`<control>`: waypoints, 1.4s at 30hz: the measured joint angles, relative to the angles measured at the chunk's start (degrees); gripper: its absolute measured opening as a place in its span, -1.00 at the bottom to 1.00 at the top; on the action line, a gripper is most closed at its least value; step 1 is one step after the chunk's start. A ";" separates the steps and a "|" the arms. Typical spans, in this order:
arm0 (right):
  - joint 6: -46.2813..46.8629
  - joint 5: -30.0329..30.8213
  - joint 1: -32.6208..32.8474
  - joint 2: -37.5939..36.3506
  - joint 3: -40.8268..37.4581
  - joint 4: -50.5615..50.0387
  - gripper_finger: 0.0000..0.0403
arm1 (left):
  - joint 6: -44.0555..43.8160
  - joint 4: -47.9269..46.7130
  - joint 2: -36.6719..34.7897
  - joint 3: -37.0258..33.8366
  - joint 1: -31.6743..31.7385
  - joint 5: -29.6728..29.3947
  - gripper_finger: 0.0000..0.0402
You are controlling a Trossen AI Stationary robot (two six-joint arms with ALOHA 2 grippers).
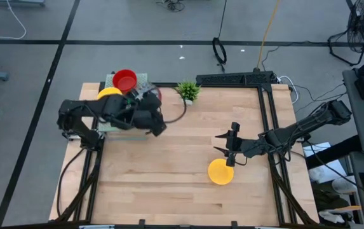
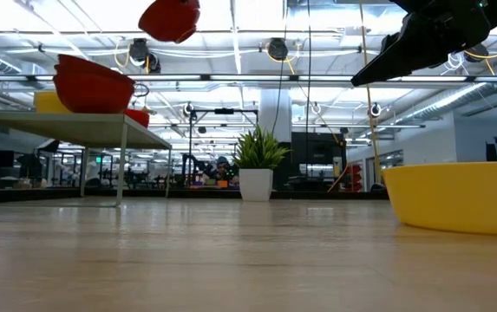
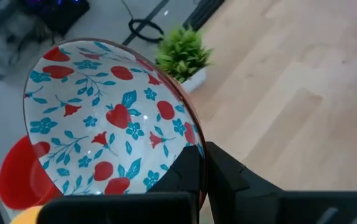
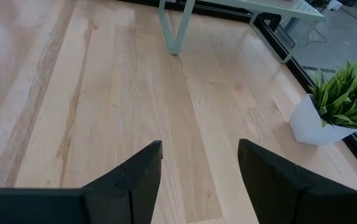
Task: Pick & Place Mini bowls
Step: Stack the red and white bowl on the red and white bowls on the shelf
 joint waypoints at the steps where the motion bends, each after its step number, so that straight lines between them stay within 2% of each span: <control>1: 0.00 0.00 0.00 0.00 0.00 0.00 -0.01 | -0.20 0.01 -0.41 0.00 0.78 0.67 -0.96; 7: 0.02 0.00 0.00 0.00 0.00 -0.01 -0.01 | -1.46 0.02 -2.30 0.00 5.23 6.52 -0.96; 12: 0.02 0.00 0.00 0.00 0.00 0.00 -0.01 | 0.55 0.14 -3.27 -0.02 7.89 8.13 -0.96; 25: 1.80 -0.01 0.00 0.00 0.00 -0.39 -0.01 | 3.71 -0.09 -11.73 -0.15 16.25 7.40 -0.96; 30: 3.56 0.00 -0.02 0.00 0.00 -0.39 -0.01 | 3.61 0.18 -15.00 -7.13 16.48 9.34 -0.96; 36: 3.69 0.00 -0.02 0.00 0.00 -0.02 -0.01 | 3.41 0.07 -19.79 -18.86 16.46 18.19 -0.96; 42: 3.69 0.09 -0.02 0.00 0.00 0.52 -0.01 | 4.33 0.02 -21.83 -24.78 15.29 21.68 -0.95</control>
